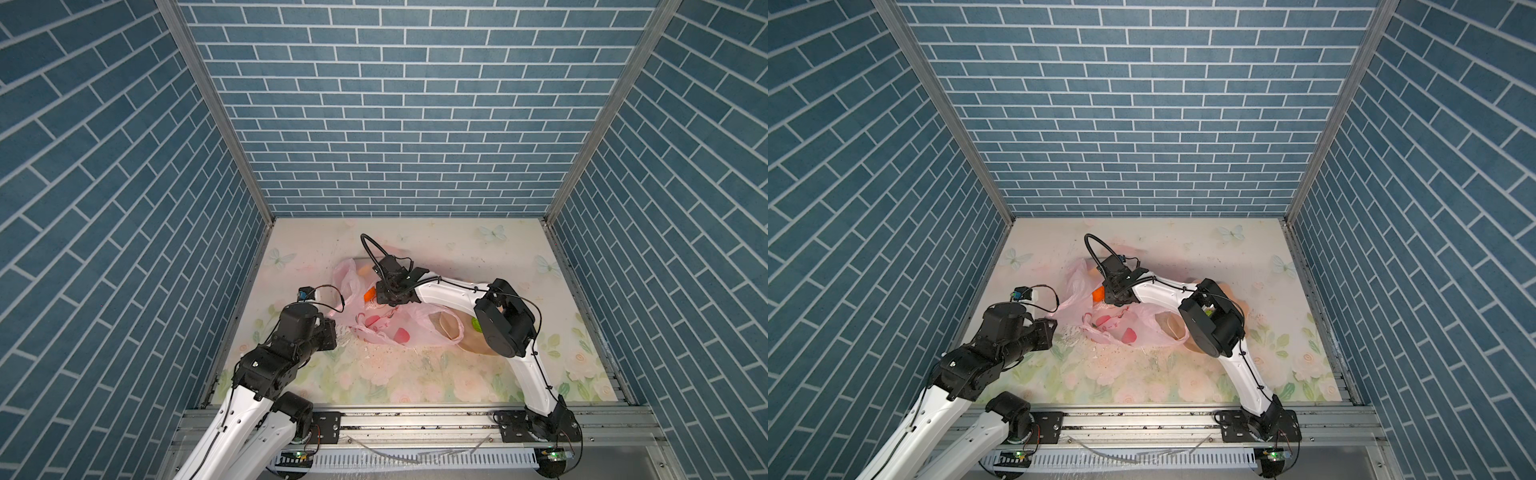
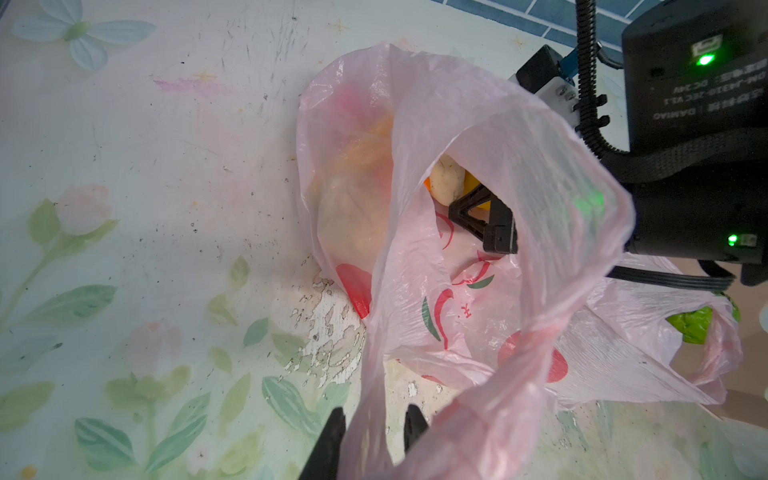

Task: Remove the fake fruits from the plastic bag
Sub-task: 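Reach the right gripper into the bag and grasp the cream-coloured fruit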

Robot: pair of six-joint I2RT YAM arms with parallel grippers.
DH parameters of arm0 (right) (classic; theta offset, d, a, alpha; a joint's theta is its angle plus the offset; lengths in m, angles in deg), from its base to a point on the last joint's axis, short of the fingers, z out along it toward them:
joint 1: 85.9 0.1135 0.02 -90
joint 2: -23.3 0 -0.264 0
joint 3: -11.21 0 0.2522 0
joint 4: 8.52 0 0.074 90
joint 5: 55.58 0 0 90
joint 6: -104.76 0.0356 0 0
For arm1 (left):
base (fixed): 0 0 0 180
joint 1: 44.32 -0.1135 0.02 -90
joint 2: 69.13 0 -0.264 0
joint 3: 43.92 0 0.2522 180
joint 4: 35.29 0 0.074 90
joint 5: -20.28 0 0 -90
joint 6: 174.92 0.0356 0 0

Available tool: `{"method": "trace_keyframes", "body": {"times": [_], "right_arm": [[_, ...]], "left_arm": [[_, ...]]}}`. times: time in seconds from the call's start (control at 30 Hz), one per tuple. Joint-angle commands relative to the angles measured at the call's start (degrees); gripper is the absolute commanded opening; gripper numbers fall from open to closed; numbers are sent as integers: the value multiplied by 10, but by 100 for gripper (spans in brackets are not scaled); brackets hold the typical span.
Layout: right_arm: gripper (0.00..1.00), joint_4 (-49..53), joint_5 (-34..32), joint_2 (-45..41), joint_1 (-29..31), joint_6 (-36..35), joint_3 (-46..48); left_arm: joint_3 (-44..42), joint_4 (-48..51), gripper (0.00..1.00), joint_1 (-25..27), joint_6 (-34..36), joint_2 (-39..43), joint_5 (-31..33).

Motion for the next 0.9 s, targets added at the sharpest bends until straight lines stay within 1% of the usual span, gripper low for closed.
{"method": "trace_keyframes", "body": {"times": [0.0, 0.13, 0.17, 0.3, 0.87], "right_arm": [[6, 9, 1, 1, -3, 14, -17], [3, 10, 2, -8, -1, 5, -4], [3, 11, 4, -27, -2, 3, -2], [2, 23, 15, -48, 1, -2, 12], [0, 26, 14, -157, 41, 20, 150]], "left_arm": [[-4, 2, 27, -1, 0, 4, 1], [-4, 2, 27, -1, -2, 5, 1], [-3, 1, 27, -1, -1, 6, 1], [-4, 2, 27, -1, -2, 8, 2], [-4, 0, 27, -1, -2, 10, 3]]}}
